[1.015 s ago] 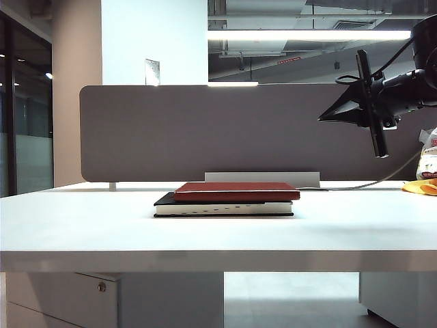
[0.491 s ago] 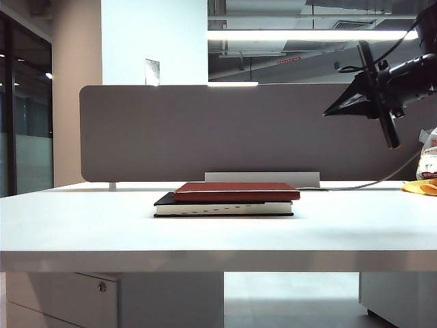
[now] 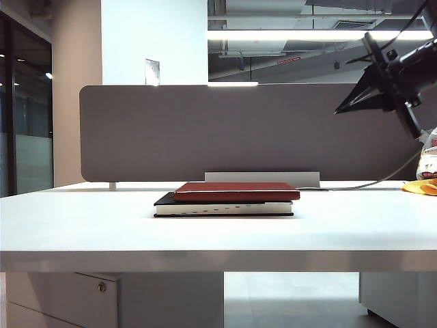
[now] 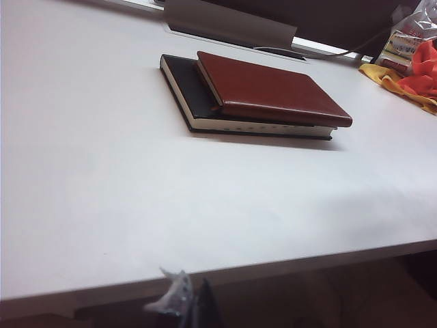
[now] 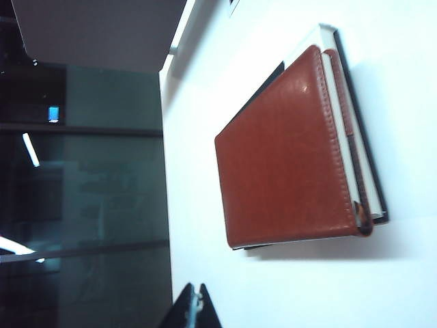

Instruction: Pick up the red book and place it on top of the black book.

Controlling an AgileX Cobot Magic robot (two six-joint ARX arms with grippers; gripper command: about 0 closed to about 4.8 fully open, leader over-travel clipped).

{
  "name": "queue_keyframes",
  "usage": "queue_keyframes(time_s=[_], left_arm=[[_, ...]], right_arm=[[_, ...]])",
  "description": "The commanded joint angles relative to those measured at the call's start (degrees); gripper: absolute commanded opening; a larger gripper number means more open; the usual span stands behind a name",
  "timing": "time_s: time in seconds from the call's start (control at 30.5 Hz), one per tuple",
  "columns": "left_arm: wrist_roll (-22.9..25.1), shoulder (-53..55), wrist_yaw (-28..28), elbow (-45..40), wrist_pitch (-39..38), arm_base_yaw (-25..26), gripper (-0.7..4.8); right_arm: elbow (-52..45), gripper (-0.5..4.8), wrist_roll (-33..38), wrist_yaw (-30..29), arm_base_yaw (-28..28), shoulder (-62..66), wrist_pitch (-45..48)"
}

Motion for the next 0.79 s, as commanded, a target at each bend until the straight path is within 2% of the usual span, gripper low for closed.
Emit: queue_keyframes(time_s=[0.03,0.39,0.79], left_arm=[[0.0,0.0,0.4,0.2,-1.2,0.1,0.18],[0.0,0.0,0.5,0.2,-1.2,0.1,0.18],[0.0,0.0,0.8,0.2,-1.1,0.1,0.18]], right_arm=[[0.1,-0.01,-3.0,1.4,-0.7,-2.4,-3.3],[0.1,-0.01,-11.6,5.2,-2.3,-10.0,-16.3],[0.1,-0.01,-18.0,8.4,-3.5,-18.4,-26.3]])
